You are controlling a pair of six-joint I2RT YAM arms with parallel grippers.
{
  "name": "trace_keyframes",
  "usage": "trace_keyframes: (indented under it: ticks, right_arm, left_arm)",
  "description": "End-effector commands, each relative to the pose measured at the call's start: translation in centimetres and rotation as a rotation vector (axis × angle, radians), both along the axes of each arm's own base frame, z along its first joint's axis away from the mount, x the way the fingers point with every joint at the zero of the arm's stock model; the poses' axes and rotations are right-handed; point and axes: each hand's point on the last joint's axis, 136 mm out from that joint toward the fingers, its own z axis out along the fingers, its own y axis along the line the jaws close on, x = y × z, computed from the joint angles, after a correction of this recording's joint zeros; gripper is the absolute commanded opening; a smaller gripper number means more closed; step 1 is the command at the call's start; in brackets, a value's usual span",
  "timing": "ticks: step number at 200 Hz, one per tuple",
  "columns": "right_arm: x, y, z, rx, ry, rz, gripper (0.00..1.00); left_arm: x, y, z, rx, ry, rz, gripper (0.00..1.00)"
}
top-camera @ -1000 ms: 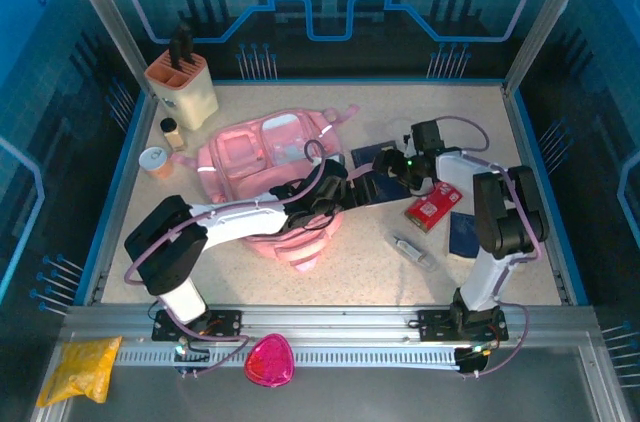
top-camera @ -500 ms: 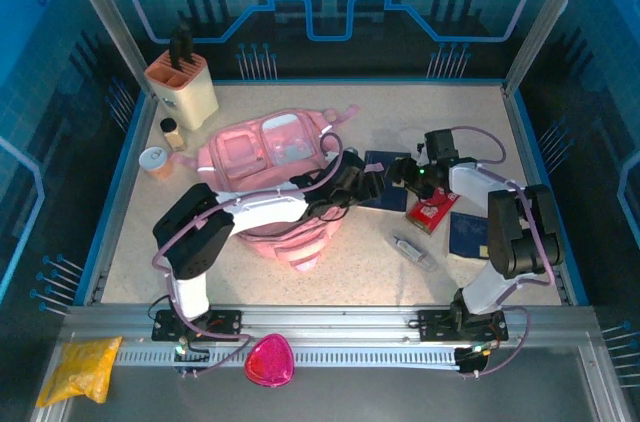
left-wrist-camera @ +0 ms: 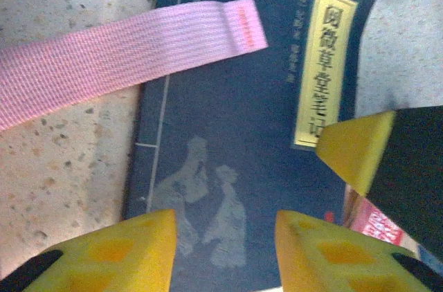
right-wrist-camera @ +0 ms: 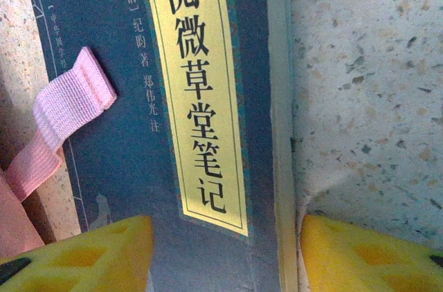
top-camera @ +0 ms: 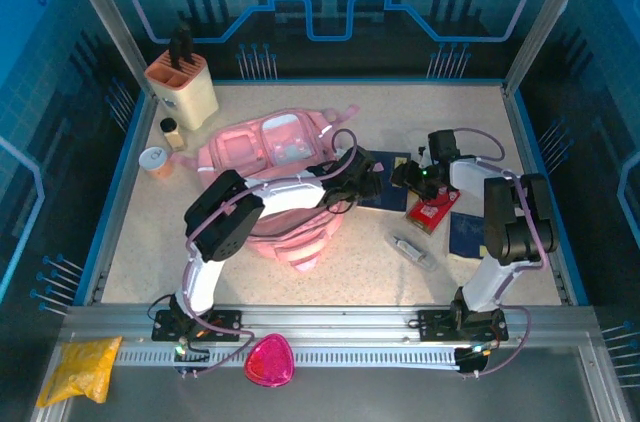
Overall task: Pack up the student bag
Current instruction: Pick up the book from the center of the table.
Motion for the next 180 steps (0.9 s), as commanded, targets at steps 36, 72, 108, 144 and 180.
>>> trace_keyframes:
  ticks: [36,72,108,144,180]
  right_arm:
    - [0.2,0.7,-0.4,0.009,0.022,0.046,0.6]
    - [0.2,1.8,0.6,0.045,0.01,0.075,0.6]
    - [0.3,2.4,3.0,0.082,-0.039,0.094,0.6]
    - [0.4,2.8,5.0,0.137,-0.077,0.097,0.58]
    - [0.1,2.9,5.3,0.185,-0.075,0.099,0.55]
  left_arm:
    - [0.7,-0.5,-1.3,0.014,0.021,-0.048,0.3]
    - [0.5,0.6,-2.7,0.089,0.044,-0.042,0.24]
    - [0.2,1.5,-3.6,0.143,0.056,-0.038,0.2]
    - [0.1,1.9,-3.9,0.164,0.061,-0.034,0.17]
    - [0.1,2.0,-4.0,0.159,0.065,-0.033,0.16]
